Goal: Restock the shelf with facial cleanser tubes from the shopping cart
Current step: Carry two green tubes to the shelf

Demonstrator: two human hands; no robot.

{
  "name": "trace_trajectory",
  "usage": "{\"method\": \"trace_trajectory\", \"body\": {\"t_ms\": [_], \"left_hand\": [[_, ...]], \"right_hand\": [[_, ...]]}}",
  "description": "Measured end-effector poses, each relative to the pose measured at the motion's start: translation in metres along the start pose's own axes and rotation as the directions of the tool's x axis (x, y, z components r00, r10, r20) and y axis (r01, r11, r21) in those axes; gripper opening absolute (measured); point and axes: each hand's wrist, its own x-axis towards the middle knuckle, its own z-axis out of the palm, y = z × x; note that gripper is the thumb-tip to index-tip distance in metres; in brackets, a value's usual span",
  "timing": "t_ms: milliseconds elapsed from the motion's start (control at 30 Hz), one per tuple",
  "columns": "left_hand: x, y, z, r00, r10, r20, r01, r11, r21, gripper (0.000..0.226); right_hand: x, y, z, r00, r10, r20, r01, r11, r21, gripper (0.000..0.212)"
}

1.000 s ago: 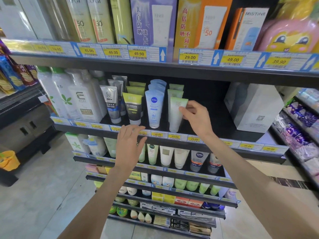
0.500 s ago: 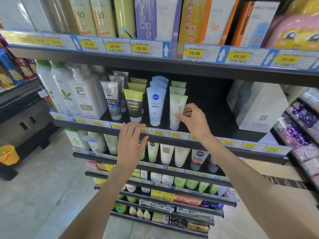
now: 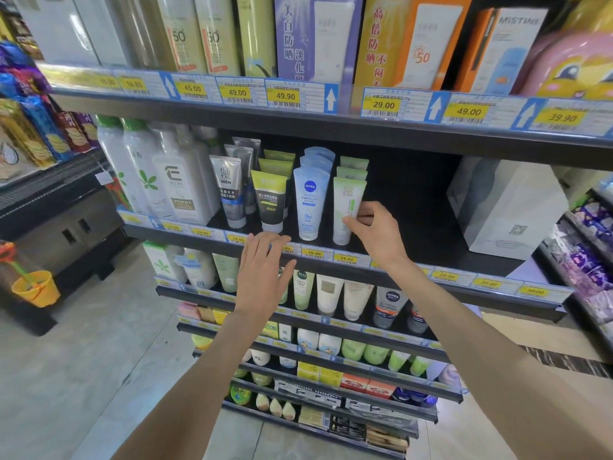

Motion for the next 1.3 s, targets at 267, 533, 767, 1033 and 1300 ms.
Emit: {"method": "trace_trajectory", "body": {"t_ms": [267, 533, 767, 1033, 1300], "left_hand": [[-0.013, 0.010, -0.013, 0.988, -0.017, 0.155, 0.008, 0.998, 0.056, 0.061], [-0.055, 0.058, -0.031, 0.968, 0.062, 0.242, -0.079, 0.995, 0.060, 0.069], [-0.139, 0.115, -0.046, 0.917, 0.104, 0.385, -0.097, 0.995, -0.037, 0.071], [-0.227, 0.206, -0.044, 0.788, 0.267, 0.555, -0.203, 0.963, -0.174, 0.070], [-0.275, 0.326, -0.018, 0.634, 0.514, 0.577, -0.392, 0.858, -0.333, 0.075]], "right_hand": [[-0.042, -0.006, -0.030, 0.999, -0.019, -0.026, 0.013, 0.974, -0.226, 0.068], [-0.146, 0.000, -0.066, 0.983, -0.152, 0.104, 0.182, 0.726, -0.663, 0.078], [-0.261, 0.024, -0.096, 0.994, 0.009, 0.111, 0.081, 0.620, -0.781, 0.083], [-0.397, 0.059, -0.145, 0.972, 0.235, 0.007, -0.116, 0.506, -0.855, 0.089], [-0.512, 0.107, -0.239, 0.900, 0.385, -0.203, -0.378, 0.460, -0.803, 0.088]]}}
